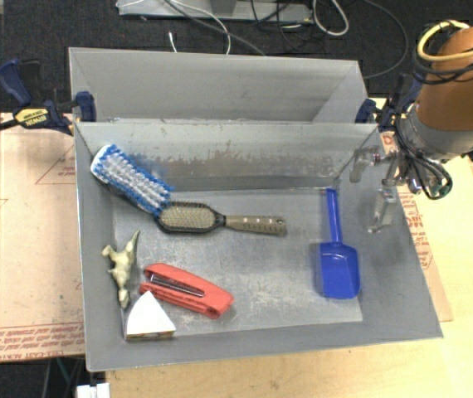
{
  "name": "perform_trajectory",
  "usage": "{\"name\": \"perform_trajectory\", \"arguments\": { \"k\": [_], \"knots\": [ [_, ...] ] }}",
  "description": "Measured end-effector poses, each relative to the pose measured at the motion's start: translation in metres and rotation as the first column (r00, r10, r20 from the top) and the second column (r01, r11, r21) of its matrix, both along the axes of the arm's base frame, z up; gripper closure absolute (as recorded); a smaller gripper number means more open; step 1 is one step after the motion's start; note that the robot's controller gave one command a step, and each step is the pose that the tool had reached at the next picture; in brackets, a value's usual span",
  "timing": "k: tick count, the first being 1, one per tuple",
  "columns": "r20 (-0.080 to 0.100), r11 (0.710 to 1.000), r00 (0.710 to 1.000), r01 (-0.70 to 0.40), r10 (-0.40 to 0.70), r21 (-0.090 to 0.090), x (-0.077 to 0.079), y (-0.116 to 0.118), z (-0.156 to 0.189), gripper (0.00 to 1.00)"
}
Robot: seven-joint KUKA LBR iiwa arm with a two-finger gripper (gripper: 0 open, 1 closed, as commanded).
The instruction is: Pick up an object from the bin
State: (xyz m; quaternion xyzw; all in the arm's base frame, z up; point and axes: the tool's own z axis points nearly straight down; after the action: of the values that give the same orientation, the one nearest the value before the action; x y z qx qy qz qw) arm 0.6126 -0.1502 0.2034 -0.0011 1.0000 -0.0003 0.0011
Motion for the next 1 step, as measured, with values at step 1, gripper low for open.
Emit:
{"name": "perform_trajectory", "arguments": {
  "k": [1],
  "knots": [
    [0.000,1.000,1.000,0.000,0.000,0.000,0.0000,0.0000,0.0000,0.00]
  ]
}}
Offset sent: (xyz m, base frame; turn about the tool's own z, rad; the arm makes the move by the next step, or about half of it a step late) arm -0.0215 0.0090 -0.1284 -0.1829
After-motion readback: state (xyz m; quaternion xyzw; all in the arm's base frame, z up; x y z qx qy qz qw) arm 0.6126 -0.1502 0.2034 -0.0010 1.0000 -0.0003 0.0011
